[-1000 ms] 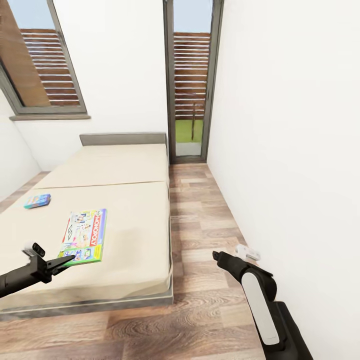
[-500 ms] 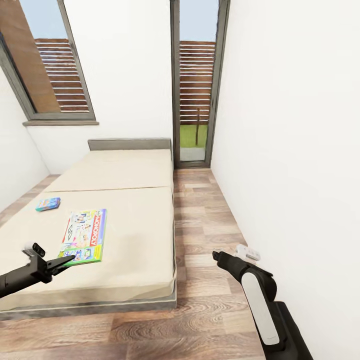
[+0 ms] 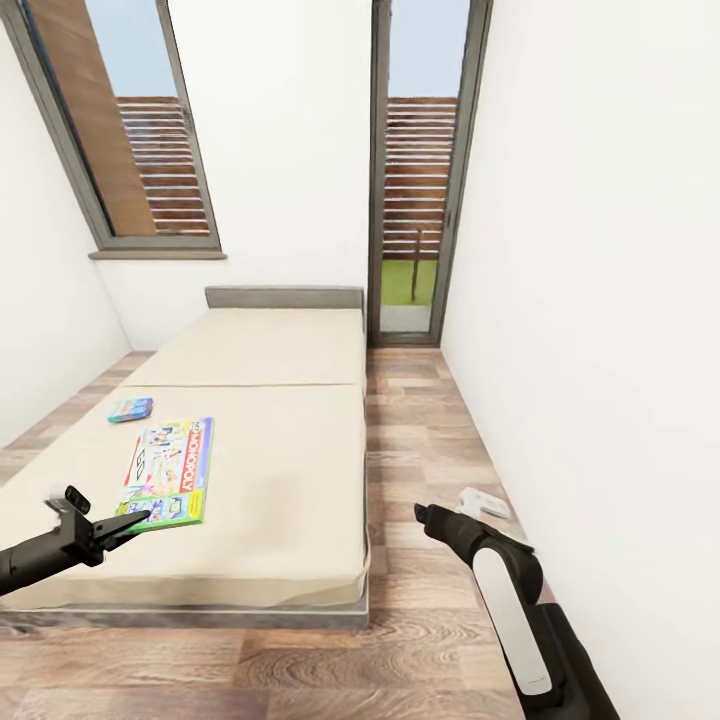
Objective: Put all the toys in the child's room - the three board games (two on the bed and one on the table), the two jigsaw puzzles on the table, and the tennis ball on the table - inside the toy box on the table in the child's room.
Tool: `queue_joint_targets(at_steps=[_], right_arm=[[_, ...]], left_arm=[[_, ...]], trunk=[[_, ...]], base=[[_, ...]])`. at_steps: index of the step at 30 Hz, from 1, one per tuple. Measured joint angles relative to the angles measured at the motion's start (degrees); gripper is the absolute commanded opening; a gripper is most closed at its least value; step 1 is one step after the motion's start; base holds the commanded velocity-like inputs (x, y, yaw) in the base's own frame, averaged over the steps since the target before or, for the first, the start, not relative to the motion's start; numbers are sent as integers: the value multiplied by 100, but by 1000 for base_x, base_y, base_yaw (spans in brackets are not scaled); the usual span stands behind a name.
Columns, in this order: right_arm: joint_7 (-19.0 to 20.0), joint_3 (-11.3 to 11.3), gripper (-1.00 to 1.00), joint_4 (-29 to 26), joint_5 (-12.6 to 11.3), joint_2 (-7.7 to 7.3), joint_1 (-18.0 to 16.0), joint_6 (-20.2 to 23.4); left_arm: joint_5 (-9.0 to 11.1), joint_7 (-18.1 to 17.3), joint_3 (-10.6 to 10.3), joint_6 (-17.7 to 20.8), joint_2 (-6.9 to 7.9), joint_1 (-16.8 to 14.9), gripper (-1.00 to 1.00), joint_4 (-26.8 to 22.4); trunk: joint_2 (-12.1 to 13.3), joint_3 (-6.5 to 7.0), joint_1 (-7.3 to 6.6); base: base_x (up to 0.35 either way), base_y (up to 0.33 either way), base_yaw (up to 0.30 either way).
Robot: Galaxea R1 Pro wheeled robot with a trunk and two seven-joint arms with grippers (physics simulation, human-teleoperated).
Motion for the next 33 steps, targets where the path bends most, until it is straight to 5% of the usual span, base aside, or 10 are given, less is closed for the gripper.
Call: queue_joint_targets(at_steps=[15, 33], right_arm=[[0, -1, 100, -20, 0, 3, 1, 15], [-10, 16, 100, -12, 1, 31, 0, 8]], left_arm=[[-4, 0, 0, 0, -1, -1, -100, 1], [-10, 0, 3, 0, 0, 1, -100, 1]], trunk=[[602, 284, -329], [1043, 482, -571]], base=[[0, 0, 25], [0, 0, 267]])
